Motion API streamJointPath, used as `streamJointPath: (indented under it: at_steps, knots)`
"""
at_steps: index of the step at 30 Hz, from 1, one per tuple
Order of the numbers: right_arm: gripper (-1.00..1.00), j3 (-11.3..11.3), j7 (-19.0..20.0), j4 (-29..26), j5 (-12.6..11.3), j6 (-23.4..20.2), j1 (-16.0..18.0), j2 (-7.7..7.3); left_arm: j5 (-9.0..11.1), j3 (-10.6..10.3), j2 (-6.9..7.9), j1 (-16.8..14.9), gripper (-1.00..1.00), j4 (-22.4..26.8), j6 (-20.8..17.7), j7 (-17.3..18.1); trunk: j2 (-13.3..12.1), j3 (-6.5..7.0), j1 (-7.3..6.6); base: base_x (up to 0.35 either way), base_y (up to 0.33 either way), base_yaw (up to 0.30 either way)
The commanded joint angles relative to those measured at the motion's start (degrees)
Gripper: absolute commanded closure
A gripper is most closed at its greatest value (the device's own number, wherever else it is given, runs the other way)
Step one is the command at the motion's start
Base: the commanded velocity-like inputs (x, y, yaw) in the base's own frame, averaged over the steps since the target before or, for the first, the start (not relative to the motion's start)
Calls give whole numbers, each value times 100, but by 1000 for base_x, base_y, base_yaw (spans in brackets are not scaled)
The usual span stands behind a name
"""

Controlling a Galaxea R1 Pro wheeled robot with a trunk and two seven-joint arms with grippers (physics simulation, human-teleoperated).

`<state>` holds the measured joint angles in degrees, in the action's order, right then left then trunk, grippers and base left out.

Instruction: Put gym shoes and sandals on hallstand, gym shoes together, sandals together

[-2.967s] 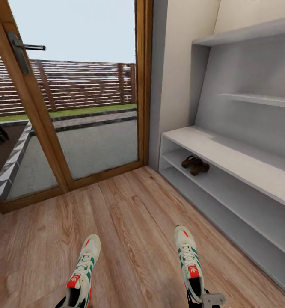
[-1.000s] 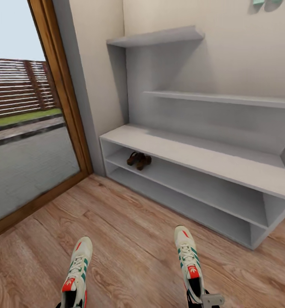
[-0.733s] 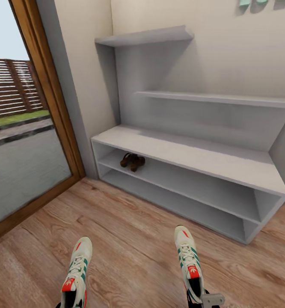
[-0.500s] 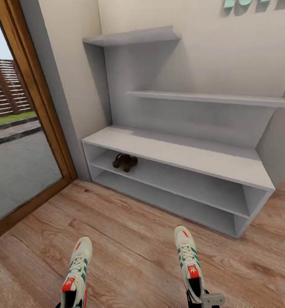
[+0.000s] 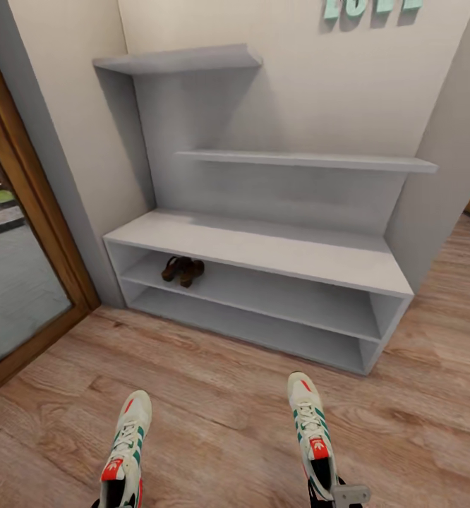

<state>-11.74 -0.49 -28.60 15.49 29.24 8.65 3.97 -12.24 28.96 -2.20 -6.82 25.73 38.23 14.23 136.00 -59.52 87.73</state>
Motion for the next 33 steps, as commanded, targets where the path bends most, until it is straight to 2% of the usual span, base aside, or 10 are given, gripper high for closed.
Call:
streamJointPath:
  at_steps: [1,33]
  knots:
    - [100,-39,-8,4,60,20,5,7,-55,48,-7,-4,100,3,18,27,2,-5,-1,0,58,-265]
    - [100,-39,-4,4,60,20,5,11,-59,52,-3,-3,100,3,24,27,2,-5,-1,0,3,-265]
